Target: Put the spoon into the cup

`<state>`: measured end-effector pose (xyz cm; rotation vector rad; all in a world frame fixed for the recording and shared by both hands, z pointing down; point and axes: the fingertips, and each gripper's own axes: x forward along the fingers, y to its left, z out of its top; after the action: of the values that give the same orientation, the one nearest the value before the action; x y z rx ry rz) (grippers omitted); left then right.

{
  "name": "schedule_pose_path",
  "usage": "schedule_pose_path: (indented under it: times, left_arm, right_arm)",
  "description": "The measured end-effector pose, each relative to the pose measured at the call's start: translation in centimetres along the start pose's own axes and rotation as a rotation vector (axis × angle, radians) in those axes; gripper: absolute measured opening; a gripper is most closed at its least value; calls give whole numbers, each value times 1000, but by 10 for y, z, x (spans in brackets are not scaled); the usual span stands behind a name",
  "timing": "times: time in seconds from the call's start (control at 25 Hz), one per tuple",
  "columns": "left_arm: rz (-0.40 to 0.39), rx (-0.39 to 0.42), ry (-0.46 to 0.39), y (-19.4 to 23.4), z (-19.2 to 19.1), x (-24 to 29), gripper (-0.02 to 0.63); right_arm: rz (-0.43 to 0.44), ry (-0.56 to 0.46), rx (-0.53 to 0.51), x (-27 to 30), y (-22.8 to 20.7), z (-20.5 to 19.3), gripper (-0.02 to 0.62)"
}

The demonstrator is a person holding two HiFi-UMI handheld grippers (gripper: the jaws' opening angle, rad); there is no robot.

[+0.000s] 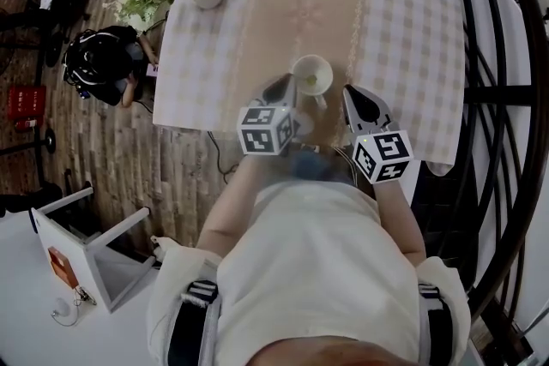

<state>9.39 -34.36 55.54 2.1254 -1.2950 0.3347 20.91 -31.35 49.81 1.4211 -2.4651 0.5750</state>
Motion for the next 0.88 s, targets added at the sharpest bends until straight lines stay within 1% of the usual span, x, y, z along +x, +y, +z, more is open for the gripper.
schedule_pose_path:
  times: [0.2, 0.4, 0.68, 0.88]
  left_arm:
    - [4, 0, 10, 2, -6, 5, 6]
    - [6, 17, 26, 2, -12, 9, 8]
    - [51, 51, 38, 11, -20, 13, 15]
    - [56, 67, 34, 11, -18, 13, 26]
  right_arm:
    - [7, 8, -9, 1, 0, 0, 0]
    - [12, 9, -22, 0, 0, 1, 0]
    - [6, 8, -16, -3, -2, -1, 0]
    - [8, 13, -26, -6, -1, 0, 0]
